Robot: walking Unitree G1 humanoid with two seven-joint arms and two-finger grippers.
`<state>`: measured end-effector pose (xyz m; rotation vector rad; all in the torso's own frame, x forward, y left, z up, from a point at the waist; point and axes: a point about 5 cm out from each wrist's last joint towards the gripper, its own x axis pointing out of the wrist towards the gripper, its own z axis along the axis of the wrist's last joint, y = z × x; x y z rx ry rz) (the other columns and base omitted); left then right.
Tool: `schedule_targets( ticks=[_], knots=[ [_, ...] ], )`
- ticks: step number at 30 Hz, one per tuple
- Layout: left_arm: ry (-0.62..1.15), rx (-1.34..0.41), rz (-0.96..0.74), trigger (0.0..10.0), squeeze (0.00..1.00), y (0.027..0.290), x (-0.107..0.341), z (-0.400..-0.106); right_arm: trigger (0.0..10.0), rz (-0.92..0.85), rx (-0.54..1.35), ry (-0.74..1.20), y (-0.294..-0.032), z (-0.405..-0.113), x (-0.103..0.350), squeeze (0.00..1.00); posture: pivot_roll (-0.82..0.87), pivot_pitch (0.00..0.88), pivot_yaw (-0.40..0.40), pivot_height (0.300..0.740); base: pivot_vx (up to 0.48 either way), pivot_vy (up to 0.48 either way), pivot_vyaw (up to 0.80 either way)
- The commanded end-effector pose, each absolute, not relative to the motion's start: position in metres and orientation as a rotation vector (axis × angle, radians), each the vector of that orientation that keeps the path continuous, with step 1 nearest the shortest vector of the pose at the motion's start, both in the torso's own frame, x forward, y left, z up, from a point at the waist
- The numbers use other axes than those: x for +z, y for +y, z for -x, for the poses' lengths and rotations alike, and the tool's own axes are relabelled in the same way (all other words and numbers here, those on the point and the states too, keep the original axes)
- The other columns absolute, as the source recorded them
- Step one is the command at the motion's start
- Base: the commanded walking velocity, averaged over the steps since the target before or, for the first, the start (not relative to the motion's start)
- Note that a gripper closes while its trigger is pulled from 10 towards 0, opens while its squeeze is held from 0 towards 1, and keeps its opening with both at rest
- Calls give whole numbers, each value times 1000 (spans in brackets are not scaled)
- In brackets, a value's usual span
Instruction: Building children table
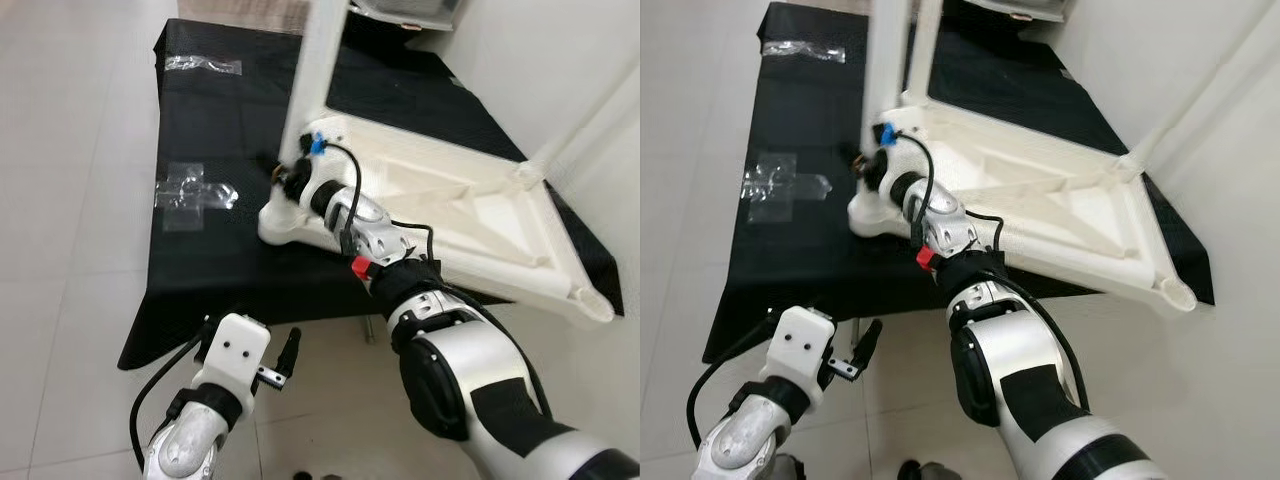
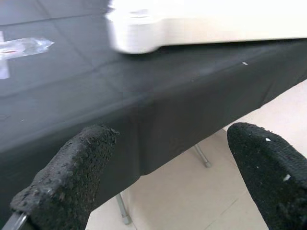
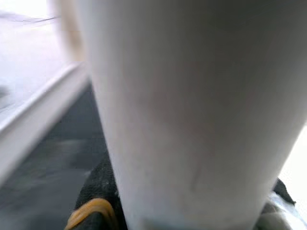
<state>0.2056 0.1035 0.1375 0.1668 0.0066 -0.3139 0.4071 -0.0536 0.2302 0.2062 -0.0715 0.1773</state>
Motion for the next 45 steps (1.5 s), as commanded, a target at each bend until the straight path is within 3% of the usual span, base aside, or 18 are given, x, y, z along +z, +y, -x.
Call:
schedule_targets(
  ticks=[1,4,5,8,9,12,13,14,22,26,28,33,34,36,37,42,43,45],
  knots=[
    [25,-338,-163,10000,0,98,131,-204,0,-247,-13,-45,-72,-406,222,0,150,117,-221,740,0,0,0],
    [26,-338,-164,10000,0,98,131,-203,0,-266,-44,-49,-62,-401,219,0,150,114,-221,740,0,0,0],
    [27,-339,-165,10000,0,98,131,-203,10000,-275,-29,-48,-53,-398,219,0,150,111,-218,740,0,0,0],
    [28,-339,-165,10000,0,99,130,-202,10000,-292,4,-61,-42,-395,222,0,148,107,-212,740,0,0,0],
    [28,-338,-165,10000,0,99,130,-202,10000,-301,29,-77,-35,-392,224,1000,142,105,-211,740,0,0,0],
    [29,-337,-165,10000,0,100,131,-203,10000,-307,58,-108,-31,-390,228,1000,140,109,-209,740,0,0,0],
    [28,-337,-164,10000,0,100,131,-203,10000,-317,112,-154,-31,-391,235,925,138,110,-210,740,0,0,0],
    [27,-336,-164,10000,0,100,131,-204,10000,-334,163,-187,-33,-391,241,0,138,110,-210,740,0,0,0],
    [26,-338,-161,10000,0,100,131,-205,10000,-400,746,-205,-39,-394,260,0,131,106,-211,740,0,0,0],
    [24,-339,-159,10000,0,100,131,-205,10000,-325,1042,-134,-39,-387,256,0,126,110,-208,740,0,0,0],
    [21,-339,-157,10000,0,101,131,-205,10000,-240,1316,-39,-33,-375,246,0,127,110,-208,740,0,0,0],
    [18,-337,-161,10000,0,100,132,-205,10000,-83,1490,22,-21,-364,230,0,139,111,-214,740,0,0,0],
    [19,-332,-161,10000,0,100,132,-204,1451,19,1449,41,-9,-364,219,0,139,113,-218,740,0,0,0],
    [19,-331,-161,10000,0,100,132,-204,1451,39,1428,41,-6,-364,217,0,139,113,-218,740,0,0,0],
    [19,-332,-160,10000,0,100,132,-204,0,53,1384,41,-5,-366,216,0,140,110,-225,740,0,0,0],
    [18,-333,-158,10000,0,99,132,-204,0,16,1275,-21,-3,-372,224,0,144,111,-230,740,0,0,0],
    [20,-332,-157,10000,0,99,132,-204,0,-52,937,-82,-12,-390,239,0,140,111,-227,740,0,0,0],
    [21,-333,-155,10000,0,99,131,-204,0,-99,656,-87,-27,-403,245,0,137,111,-225,740,0,0,0]
  ],
)
